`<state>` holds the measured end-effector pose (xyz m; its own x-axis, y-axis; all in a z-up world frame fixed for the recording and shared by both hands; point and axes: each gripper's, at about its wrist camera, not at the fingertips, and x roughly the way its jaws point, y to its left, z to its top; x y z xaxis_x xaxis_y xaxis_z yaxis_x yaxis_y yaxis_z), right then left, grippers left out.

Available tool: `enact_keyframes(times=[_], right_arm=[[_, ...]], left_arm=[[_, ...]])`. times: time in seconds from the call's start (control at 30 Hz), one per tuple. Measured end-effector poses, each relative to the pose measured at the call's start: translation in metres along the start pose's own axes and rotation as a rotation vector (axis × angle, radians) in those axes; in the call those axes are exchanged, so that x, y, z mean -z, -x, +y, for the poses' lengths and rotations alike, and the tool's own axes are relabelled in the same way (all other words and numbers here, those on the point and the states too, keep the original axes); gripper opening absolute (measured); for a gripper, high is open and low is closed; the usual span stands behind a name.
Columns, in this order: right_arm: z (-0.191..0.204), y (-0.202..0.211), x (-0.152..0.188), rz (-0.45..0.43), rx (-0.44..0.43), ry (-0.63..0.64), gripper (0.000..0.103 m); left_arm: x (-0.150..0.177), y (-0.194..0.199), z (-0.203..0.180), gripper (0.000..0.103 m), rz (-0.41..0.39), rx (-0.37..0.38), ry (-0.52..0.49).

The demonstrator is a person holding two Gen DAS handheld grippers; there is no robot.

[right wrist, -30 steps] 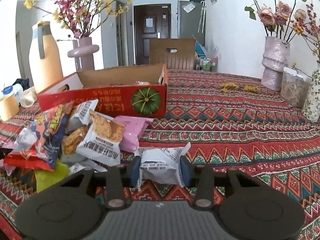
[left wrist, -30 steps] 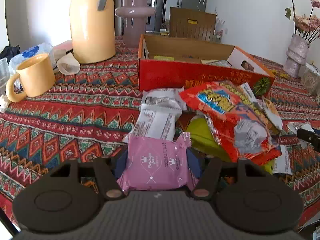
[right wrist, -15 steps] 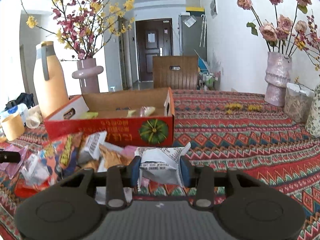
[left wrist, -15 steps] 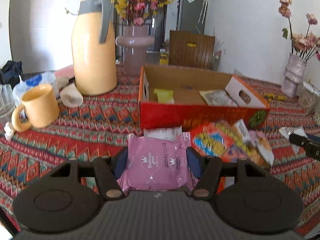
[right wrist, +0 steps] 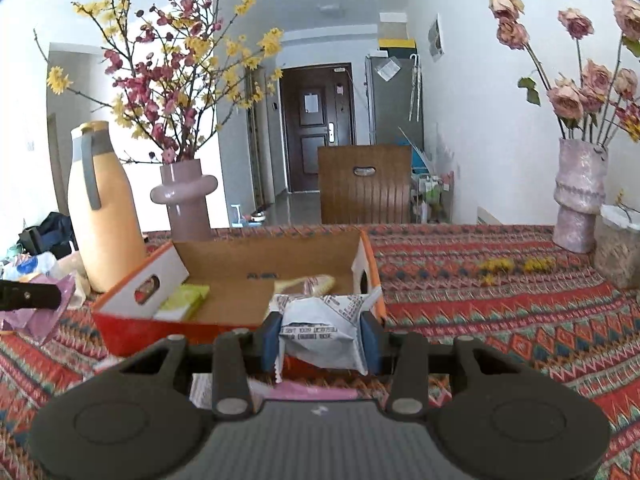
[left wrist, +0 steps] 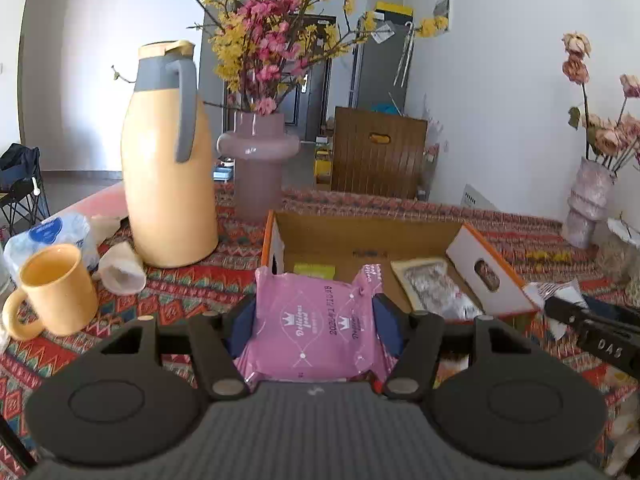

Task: Organize snacks
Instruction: 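Carry both packets into the box and open both grippers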

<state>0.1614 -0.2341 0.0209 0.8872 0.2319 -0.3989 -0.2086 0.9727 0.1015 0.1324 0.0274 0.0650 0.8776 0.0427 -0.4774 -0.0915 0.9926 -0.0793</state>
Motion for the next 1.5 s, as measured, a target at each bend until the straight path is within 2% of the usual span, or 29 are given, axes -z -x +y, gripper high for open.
enact_keyframes(times=[0.3, 0.53, 0.77, 1.07, 1.17, 1.23, 1.27, 1.3, 1.33, 1.4, 1.5], right_arm=[[0.014, -0.044, -0.029, -0.021, -0.019, 0.0, 0.041], [0.024, -0.087, -0.042, -0.018, -0.012, 0.0, 0.041], [0.022, -0.12, -0.033, -0.007, 0.005, -0.016, 0.041], [0.021, -0.13, -0.021, 0.035, 0.001, -0.014, 0.043], [0.02, -0.128, -0.021, 0.033, 0.0, -0.017, 0.049], [0.02, -0.125, -0.02, 0.03, 0.005, -0.02, 0.052], [0.019, -0.124, -0.02, 0.029, 0.006, -0.024, 0.054], [0.018, -0.123, -0.02, 0.028, 0.005, -0.028, 0.064], [0.017, -0.122, -0.019, 0.024, 0.007, -0.032, 0.083], [0.015, -0.117, -0.019, 0.0, 0.014, -0.045, 0.103], [0.013, -0.114, -0.02, -0.011, 0.009, -0.06, 0.103]], left_arm=[[-0.028, -0.045, -0.005, 0.063, -0.014, -0.014, 0.045], [-0.034, -0.091, -0.001, 0.062, -0.004, -0.04, 0.081], [-0.024, -0.124, 0.0, 0.062, 0.028, -0.046, 0.08], [-0.011, -0.13, -0.003, 0.066, 0.031, -0.033, 0.06], [-0.01, -0.127, 0.0, 0.082, 0.003, -0.029, 0.08], [-0.011, -0.122, 0.002, 0.099, -0.025, -0.029, 0.088], [-0.011, -0.12, 0.003, 0.103, -0.036, -0.034, 0.093], [-0.011, -0.117, 0.003, 0.103, -0.052, -0.04, 0.098], [-0.011, -0.115, 0.003, 0.103, -0.057, -0.038, 0.1], [-0.011, -0.114, 0.004, 0.103, -0.059, -0.041, 0.107], [-0.012, -0.114, 0.004, 0.103, -0.058, -0.05, 0.107]])
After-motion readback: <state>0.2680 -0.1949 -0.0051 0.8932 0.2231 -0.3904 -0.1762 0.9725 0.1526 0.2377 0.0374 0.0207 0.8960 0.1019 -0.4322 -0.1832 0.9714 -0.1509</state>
